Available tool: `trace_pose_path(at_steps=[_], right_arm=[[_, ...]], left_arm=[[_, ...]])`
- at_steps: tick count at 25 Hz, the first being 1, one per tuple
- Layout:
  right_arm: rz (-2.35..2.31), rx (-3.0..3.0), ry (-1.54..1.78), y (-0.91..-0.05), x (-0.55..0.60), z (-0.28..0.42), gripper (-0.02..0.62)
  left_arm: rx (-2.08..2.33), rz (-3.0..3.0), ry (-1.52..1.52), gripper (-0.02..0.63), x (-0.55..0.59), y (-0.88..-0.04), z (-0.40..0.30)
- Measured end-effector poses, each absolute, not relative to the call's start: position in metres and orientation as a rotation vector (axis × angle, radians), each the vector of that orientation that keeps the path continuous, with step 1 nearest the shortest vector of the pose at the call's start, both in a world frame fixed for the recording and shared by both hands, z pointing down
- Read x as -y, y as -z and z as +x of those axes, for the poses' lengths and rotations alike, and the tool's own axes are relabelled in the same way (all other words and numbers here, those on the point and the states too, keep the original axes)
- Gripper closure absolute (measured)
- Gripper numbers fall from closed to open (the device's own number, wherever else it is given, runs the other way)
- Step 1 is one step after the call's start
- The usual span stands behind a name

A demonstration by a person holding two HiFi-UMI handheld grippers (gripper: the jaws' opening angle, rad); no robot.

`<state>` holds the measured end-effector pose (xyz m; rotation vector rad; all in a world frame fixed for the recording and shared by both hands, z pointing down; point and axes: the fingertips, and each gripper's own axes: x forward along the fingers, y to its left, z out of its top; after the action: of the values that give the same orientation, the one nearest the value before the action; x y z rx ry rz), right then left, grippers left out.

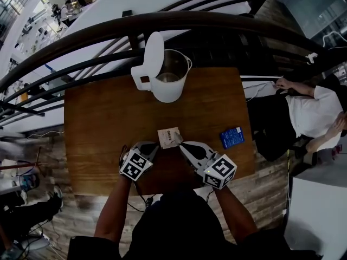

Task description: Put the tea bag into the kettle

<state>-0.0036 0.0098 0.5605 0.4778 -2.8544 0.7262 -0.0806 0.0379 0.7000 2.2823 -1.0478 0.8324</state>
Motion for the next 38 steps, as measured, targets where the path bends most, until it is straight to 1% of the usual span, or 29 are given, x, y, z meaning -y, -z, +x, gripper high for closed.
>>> trace_pose_path(at_steps=[11, 21, 29, 38], right_arm=[[0.566, 2.958, -0.429, -0.475, 0.038, -0.003, 0.583], [0.645, 2.99, -0.236, -0.419, 0.093, -0.019, 0.583], [0.668, 2.989, -0.194, -0.403, 0.131, -0.041, 0.583], [0.716, 2.872, -0.169, -0.423, 0.191, -0.076, 0.583]], left_arm=[[1.144, 2.354, -0.762, 0.603, -0.029, -0.654, -0.087], [1.407, 2.395, -0.612, 0.603, 0.014, -0.549, -0.113], [1.581, 2.434, -0.514, 0.603, 0.056, -0.463, -0.129], [1.726, 2.425, -0.447, 0.603, 0.092, -0.415, -0.149]])
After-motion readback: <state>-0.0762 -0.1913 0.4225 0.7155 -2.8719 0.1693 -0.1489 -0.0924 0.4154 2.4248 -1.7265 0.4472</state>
